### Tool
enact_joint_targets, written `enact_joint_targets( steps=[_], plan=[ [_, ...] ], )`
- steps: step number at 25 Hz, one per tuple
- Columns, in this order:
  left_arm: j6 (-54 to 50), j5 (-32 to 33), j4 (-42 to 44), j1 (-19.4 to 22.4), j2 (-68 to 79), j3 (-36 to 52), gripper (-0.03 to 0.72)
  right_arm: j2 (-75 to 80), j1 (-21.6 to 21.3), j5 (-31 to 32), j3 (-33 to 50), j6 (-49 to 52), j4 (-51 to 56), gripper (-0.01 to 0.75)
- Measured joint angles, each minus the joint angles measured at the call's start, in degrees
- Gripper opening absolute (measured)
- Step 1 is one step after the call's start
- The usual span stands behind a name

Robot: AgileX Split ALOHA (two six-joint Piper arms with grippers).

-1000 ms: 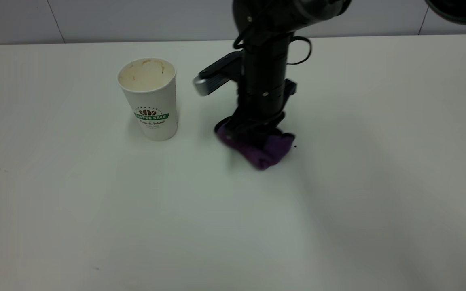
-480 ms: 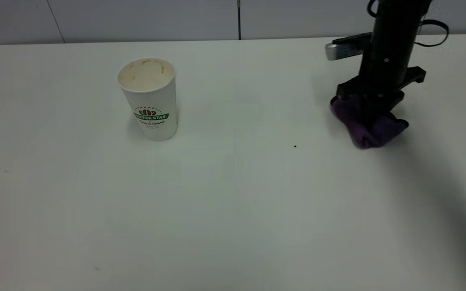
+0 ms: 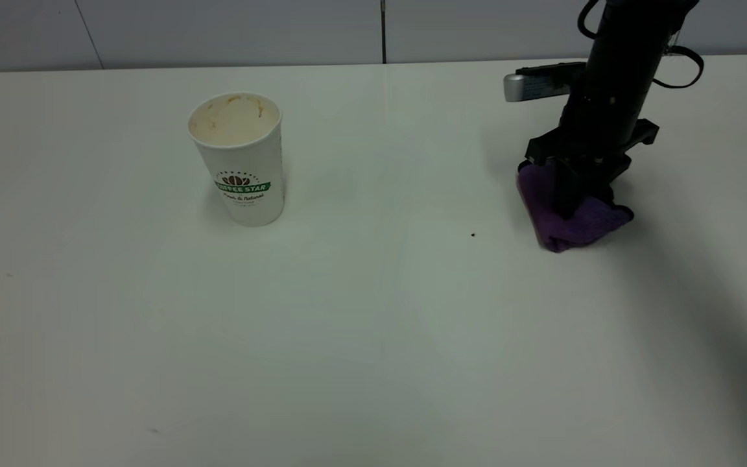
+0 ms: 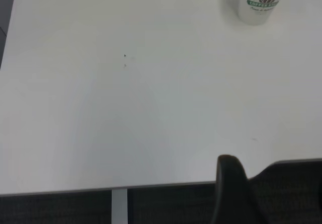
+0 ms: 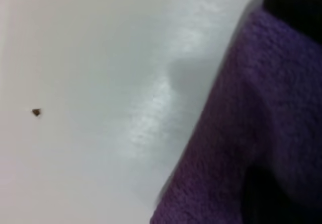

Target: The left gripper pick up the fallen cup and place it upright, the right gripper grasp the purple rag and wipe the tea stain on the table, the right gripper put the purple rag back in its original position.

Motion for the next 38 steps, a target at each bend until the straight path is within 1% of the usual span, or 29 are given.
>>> enact_joint_targets(
  steps=[1, 7, 10, 12, 16, 19, 24, 29, 33, 36, 38],
  plan=[
    [0.0, 0.0, 0.0, 0.0, 0.0, 0.0, 0.442, 0.0, 0.21, 0.0, 0.0, -0.23, -0.54, 0.226],
    [0.0, 0.0, 0.0, 0.0, 0.0, 0.0, 0.442, -0.46, 1.06, 0.73, 0.0, -0.57, -3.98, 0.464],
    [0.0, 0.0, 0.0, 0.0, 0.0, 0.0, 0.442, -1.12, 1.17, 1.28, 0.06, 2.49, -10.19, 0.542],
    [0.0, 0.0, 0.0, 0.0, 0.0, 0.0, 0.442, -2.28, 1.17, 2.79, 0.1, 5.19, -14.25, 0.571],
    [0.06, 0.0, 0.0, 0.0, 0.0, 0.0, 0.442, -6.33, 1.12, 7.06, 0.1, 7.36, -16.08, 0.584],
    [0.06, 0.0, 0.0, 0.0, 0.0, 0.0, 0.442, -10.14, 1.12, 9.42, 0.1, 7.54, -12.83, 0.585],
    [0.06, 0.0, 0.0, 0.0, 0.0, 0.0, 0.442, -16.56, 1.12, 10.28, 0.13, 6.68, -5.08, 0.584],
    [0.06, 0.0, 0.0, 0.0, 0.0, 0.0, 0.442, -24.15, 1.12, 10.66, 1.18, 6.49, 0.98, 0.548],
    [0.06, 0.0, 0.0, 0.0, 0.0, 0.0, 0.442, -33.51, 1.12, 10.8, 7.47, 6.3, 1.66, 0.52],
    [0.06, 0.0, 0.0, 0.0, 0.0, 0.0, 0.442, -41.73, 1.12, 10.94, 15.87, 6.3, -0.23, 0.515],
    [0.06, 0.0, 0.0, 0.0, 0.0, 0.0, 0.442, -46.87, 1.12, 11.0, 22.91, 6.25, -1.19, 0.511]
  ],
)
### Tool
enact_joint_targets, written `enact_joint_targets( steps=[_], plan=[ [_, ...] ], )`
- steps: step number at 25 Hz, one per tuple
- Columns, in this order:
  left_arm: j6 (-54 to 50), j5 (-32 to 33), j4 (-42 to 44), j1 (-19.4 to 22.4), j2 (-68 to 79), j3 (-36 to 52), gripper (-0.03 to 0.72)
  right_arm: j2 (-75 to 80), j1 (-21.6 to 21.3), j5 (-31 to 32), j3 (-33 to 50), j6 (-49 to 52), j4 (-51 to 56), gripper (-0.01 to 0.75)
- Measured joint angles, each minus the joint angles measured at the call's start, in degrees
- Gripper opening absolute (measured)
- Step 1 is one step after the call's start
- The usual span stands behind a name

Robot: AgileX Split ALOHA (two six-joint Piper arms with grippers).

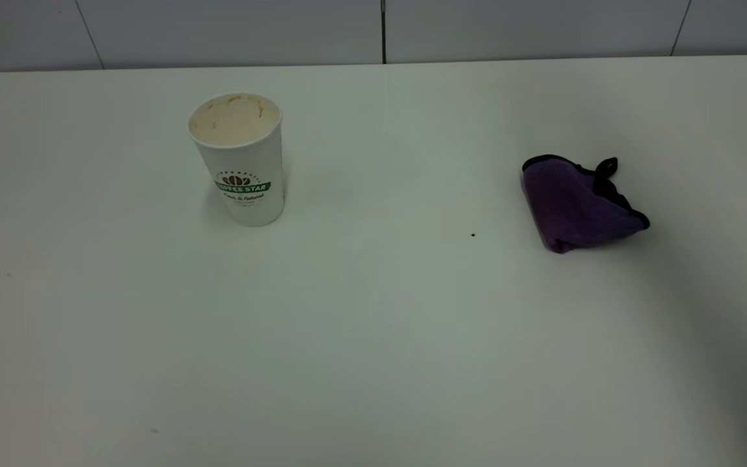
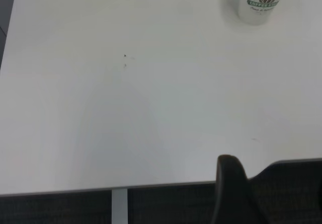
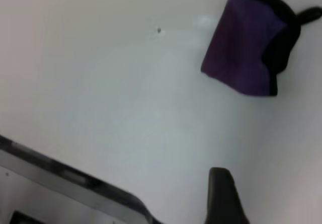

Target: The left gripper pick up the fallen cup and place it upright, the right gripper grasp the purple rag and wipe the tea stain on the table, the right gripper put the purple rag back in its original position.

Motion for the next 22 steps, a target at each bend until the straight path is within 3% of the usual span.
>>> enact_joint_targets(
  steps=[14, 22],
  plan=[
    [-0.05, 0.0, 0.0, 0.0, 0.0, 0.0, 0.442, -32.65, 0.0, -2.13, 44.62, 1.18, 0.53, 0.511],
    [-0.05, 0.0, 0.0, 0.0, 0.0, 0.0, 0.442, -58.04, 0.0, -5.68, 62.86, 5.29, -1.88, 0.511]
  ],
)
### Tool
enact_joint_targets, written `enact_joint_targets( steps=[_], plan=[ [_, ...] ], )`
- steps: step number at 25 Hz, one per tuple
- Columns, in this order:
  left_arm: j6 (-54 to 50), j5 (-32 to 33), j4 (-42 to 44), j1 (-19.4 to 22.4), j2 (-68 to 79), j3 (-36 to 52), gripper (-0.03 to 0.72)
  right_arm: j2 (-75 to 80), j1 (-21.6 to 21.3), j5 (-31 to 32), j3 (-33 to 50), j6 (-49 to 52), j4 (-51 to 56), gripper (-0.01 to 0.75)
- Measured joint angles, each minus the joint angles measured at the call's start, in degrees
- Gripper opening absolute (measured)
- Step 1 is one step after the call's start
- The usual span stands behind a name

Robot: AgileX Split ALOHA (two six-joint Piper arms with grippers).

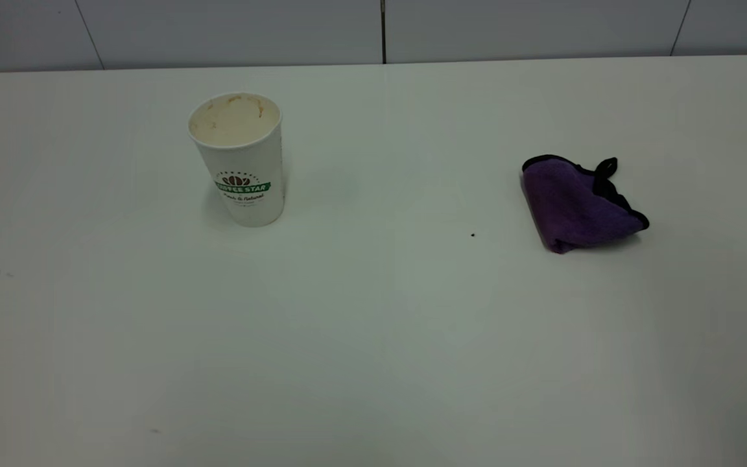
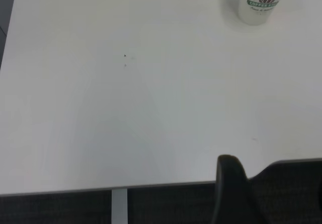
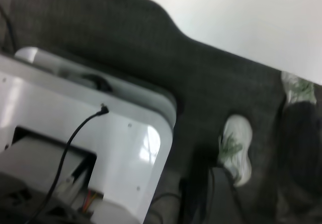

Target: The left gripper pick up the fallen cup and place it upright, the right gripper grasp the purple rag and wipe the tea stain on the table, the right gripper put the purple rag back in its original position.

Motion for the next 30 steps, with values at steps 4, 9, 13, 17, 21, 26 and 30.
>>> enact_joint_targets(
  steps=[4, 9, 13, 17, 21, 26, 30],
  plan=[
    [0.0, 0.0, 0.0, 0.0, 0.0, 0.0, 0.442, -13.22, 0.0, -1.17, 4.71, 0.53, -0.43, 0.511],
    [0.0, 0.0, 0.0, 0.0, 0.0, 0.0, 0.442, -27.85, 0.0, -1.12, 5.27, 1.78, -1.17, 0.511],
    [0.0, 0.0, 0.0, 0.0, 0.0, 0.0, 0.442, -37.79, 0.0, -0.7, 5.31, 2.39, -1.42, 0.511],
    [0.0, 0.0, 0.0, 0.0, 0.0, 0.0, 0.442, -45.7, 0.0, -0.18, 5.31, 2.47, -1.42, 0.511],
    [0.06, 0.0, 0.0, 0.0, 0.0, 0.0, 0.442, -51.27, 0.0, 0.14, 5.31, 2.47, -1.42, 0.511],
    [0.11, 0.0, 0.0, 0.0, 0.0, 0.0, 0.442, -51.67, -2.59, 0.26, 5.31, 2.47, -1.35, 0.511],
    [0.11, 0.0, 0.0, 0.0, 0.0, 0.0, 0.442, -51.67, -6.47, 0.26, 5.31, 2.47, -1.22, 0.511]
  ],
)
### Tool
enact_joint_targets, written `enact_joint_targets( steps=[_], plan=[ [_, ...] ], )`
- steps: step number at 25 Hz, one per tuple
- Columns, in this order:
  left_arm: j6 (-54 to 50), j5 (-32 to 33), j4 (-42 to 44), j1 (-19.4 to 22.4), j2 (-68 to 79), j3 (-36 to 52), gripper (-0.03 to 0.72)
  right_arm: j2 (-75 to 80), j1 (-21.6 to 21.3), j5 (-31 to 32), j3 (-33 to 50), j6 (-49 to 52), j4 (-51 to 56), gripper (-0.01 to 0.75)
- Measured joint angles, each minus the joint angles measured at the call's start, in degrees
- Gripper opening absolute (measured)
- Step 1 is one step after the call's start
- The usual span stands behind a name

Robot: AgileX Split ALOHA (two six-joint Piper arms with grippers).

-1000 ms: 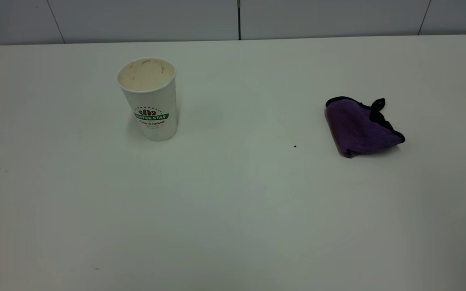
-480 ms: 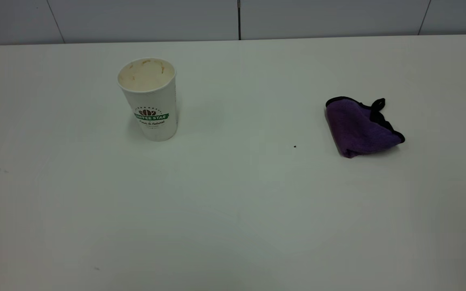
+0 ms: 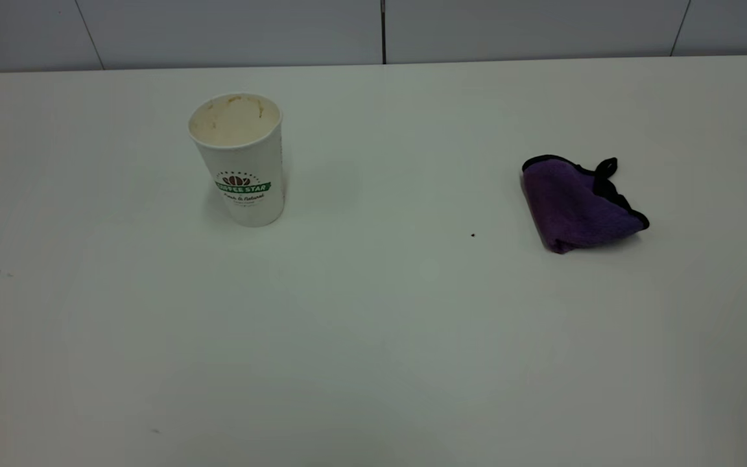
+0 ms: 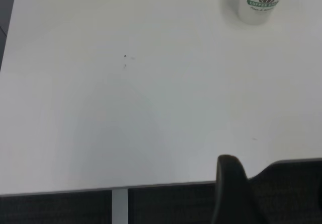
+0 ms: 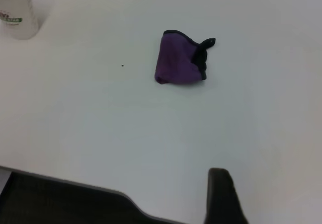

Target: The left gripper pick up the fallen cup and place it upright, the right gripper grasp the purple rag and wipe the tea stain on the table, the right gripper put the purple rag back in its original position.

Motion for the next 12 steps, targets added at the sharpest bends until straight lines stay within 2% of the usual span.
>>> enact_joint_targets(
  steps=[12],
  plan=[
    [0.0, 0.0, 0.0, 0.0, 0.0, 0.0, 0.441, 0.0, -0.35, 0.0, 0.0, 0.0, 0.0, 0.511]
  ],
)
